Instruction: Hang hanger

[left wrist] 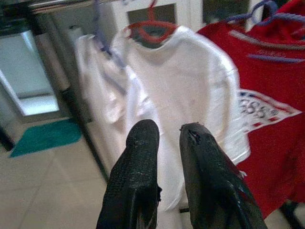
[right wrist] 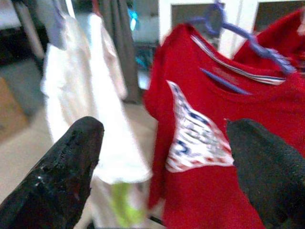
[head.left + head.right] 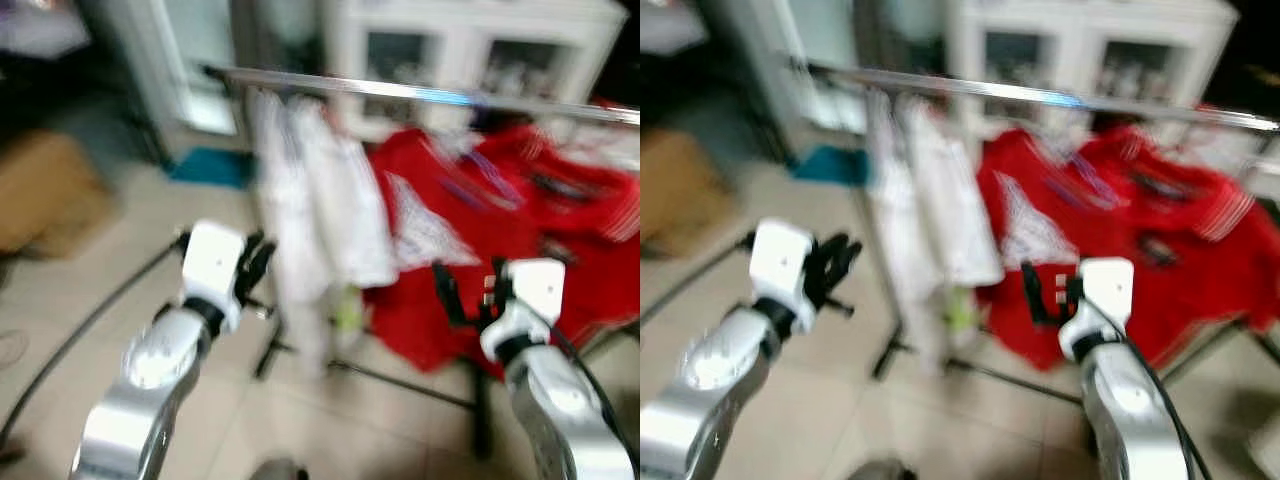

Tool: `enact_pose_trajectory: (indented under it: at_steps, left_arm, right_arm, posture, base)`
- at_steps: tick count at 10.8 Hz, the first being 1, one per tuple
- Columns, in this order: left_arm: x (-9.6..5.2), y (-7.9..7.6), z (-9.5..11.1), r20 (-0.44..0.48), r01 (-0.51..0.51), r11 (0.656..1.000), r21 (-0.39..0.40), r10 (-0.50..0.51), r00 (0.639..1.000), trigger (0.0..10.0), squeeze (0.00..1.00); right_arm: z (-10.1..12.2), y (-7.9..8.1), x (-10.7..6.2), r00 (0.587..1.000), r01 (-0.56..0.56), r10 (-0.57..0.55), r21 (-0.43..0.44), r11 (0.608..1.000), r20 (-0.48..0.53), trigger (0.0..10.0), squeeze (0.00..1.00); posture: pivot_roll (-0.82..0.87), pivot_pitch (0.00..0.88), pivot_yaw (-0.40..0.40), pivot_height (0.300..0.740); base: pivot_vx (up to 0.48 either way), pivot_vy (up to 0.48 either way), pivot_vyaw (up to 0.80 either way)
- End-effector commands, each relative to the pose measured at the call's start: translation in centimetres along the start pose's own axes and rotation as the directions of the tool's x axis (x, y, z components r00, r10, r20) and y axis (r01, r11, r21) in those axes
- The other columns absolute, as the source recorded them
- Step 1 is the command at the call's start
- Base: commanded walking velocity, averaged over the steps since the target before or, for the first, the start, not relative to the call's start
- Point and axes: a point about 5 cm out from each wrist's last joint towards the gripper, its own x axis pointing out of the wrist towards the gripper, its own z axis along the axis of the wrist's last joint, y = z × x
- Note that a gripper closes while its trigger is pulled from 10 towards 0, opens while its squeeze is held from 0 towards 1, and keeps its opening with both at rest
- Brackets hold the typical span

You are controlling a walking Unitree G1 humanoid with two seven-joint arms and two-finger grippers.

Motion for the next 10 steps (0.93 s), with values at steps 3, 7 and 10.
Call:
enact_pose_trajectory:
  at_steps: [3, 7, 10]
  left_arm:
    - [-0.2, 0.7, -0.4, 0.002, -0.039, 0.999, 0.024, 0.039, 0.999, 10.0, 0.00]
    - [-0.5, 0.8, -0.3, 0.014, -0.036, 0.999, 0.037, 0.036, 0.999, 10.0, 0.00]
    - [-0.7, 0.6, -0.2, 0.014, -0.021, 0.999, 0.041, 0.021, 1.000, 10.0, 0.00]
  right_arm:
    - [0.5, 2.6, 0.8, 0.997, -0.072, 0.070, 0.103, 0.992, 0.020, 10.0, 1.00]
    - [1.3, 3.6, 1.8, 0.991, -0.129, 0.124, 0.105, 0.986, 0.054, 10.0, 1.00]
    - [1.9, 4.0, 2.3, 0.987, -0.148, 0.139, 0.124, 0.981, 0.081, 10.0, 1.00]
  posture:
    - [0.13, 0.026, 0.023, 0.740]
    - [0.15, 0.023, -0.001, 0.740]
    - [0.15, 0.022, -0.006, 0.740]
  base:
    - [0.314, 0.000, 0.27]
    - [0.333, 0.000, 0.00]
    - [0.335, 0.000, 0.00]
